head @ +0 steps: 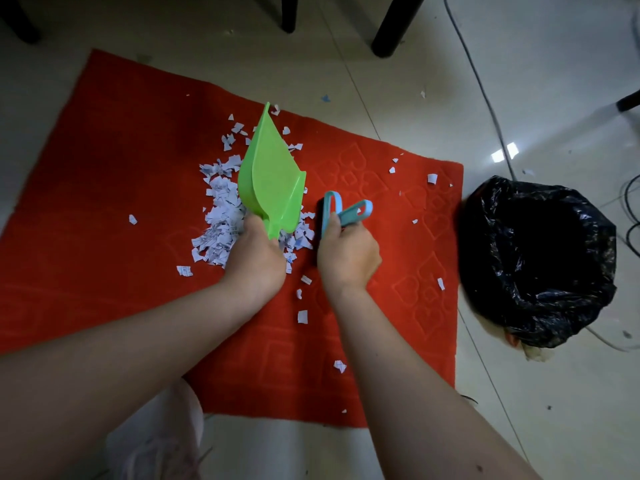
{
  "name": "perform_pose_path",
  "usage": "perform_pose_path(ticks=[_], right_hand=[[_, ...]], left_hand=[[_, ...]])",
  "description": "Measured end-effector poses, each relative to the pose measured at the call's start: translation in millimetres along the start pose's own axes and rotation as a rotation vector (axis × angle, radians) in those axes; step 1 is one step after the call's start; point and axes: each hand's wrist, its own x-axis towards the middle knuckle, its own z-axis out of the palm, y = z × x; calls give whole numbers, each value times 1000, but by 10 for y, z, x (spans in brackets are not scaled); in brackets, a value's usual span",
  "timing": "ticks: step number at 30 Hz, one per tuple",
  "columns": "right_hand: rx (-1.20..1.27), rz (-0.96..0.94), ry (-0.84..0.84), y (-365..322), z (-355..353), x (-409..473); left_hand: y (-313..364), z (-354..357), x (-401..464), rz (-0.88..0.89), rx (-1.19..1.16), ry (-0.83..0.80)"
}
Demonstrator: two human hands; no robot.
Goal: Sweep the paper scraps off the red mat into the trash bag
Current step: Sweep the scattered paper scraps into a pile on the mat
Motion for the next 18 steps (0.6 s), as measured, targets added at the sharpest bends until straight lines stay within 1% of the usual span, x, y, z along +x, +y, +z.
perform_pose_path(ticks=[5,8,12,15,18], right_hand=[[100,82,179,373,-234,14],[115,136,230,642,-377,-103],[28,210,238,959,-476,-299],[-59,238,197,1083,-488,-463],[-96,268,146,1104,-449,-620]], left_hand=[[-45,-27,-94,0,5,-18],[-47,-30,-178,-2,-13,-17],[-47,-30,-309,7,-29,-37],[-77,-38,-406,15,-17,-53],[-116,-40,-470,20,12,-64]])
